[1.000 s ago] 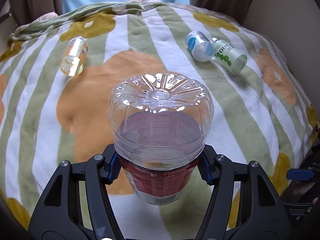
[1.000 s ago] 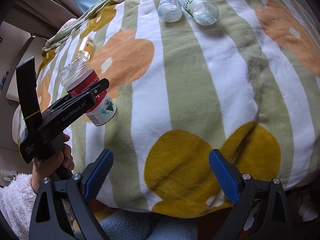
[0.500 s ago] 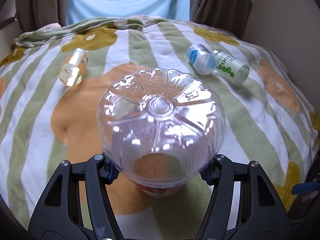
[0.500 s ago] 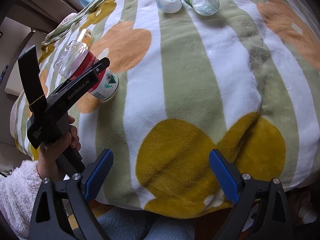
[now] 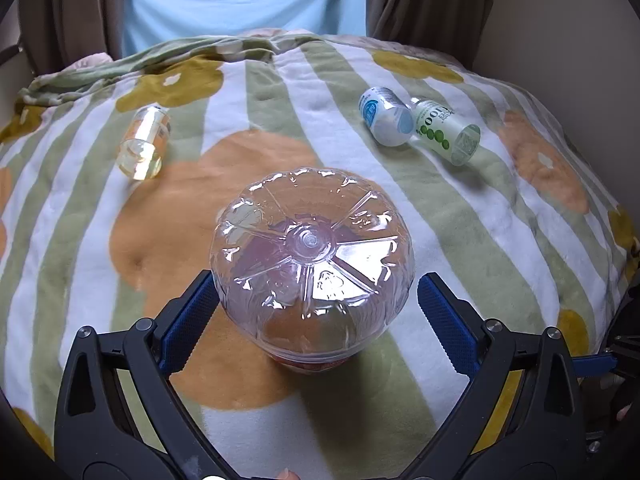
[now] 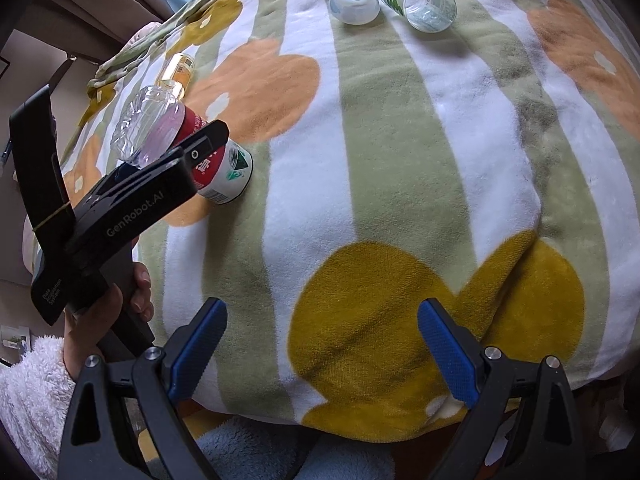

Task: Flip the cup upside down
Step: 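Lower the inverted bottle onto the bed and open the left gripper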

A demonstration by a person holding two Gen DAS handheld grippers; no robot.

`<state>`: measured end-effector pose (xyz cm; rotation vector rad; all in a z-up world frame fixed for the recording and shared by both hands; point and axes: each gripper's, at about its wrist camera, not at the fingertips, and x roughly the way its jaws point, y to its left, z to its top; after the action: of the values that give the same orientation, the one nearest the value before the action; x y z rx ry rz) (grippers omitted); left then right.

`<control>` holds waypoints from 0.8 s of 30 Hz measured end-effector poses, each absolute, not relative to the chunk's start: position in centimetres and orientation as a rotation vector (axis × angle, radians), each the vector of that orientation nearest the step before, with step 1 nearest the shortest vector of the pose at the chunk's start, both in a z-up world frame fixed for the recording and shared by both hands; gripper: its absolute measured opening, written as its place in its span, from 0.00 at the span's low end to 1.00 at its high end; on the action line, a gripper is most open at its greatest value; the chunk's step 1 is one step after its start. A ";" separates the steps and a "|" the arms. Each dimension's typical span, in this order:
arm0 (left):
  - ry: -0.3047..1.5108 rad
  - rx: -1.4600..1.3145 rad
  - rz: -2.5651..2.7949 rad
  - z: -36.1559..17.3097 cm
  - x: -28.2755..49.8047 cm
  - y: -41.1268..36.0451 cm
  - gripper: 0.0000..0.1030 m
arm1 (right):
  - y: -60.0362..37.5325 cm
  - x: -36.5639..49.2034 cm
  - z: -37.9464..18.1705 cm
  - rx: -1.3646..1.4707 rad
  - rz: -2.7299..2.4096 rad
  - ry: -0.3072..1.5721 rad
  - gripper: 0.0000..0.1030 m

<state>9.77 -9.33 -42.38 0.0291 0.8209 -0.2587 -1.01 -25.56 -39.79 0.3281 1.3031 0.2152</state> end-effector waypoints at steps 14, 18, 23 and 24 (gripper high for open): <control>0.866 0.042 -0.230 -37.8 8.9 -7.9 1.00 | -24.7 0.3 -36.8 0.291 0.218 1.261 0.93; 0.883 0.011 -0.206 -35.6 8.7 -6.8 1.00 | -24.1 1.2 -34.8 0.260 0.226 1.229 0.93; 0.879 -0.011 -0.148 -30.0 8.3 -4.6 1.00 | -23.4 2.3 -30.1 0.203 0.233 1.146 0.93; 0.873 -0.007 -0.135 -28.4 8.2 -4.2 1.00 | -23.2 2.6 -28.7 0.190 0.232 1.122 0.93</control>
<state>8.23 -4.20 -28.41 -0.0074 0.8735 -0.1345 2.63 -23.22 -28.69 0.1899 1.1219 0.2319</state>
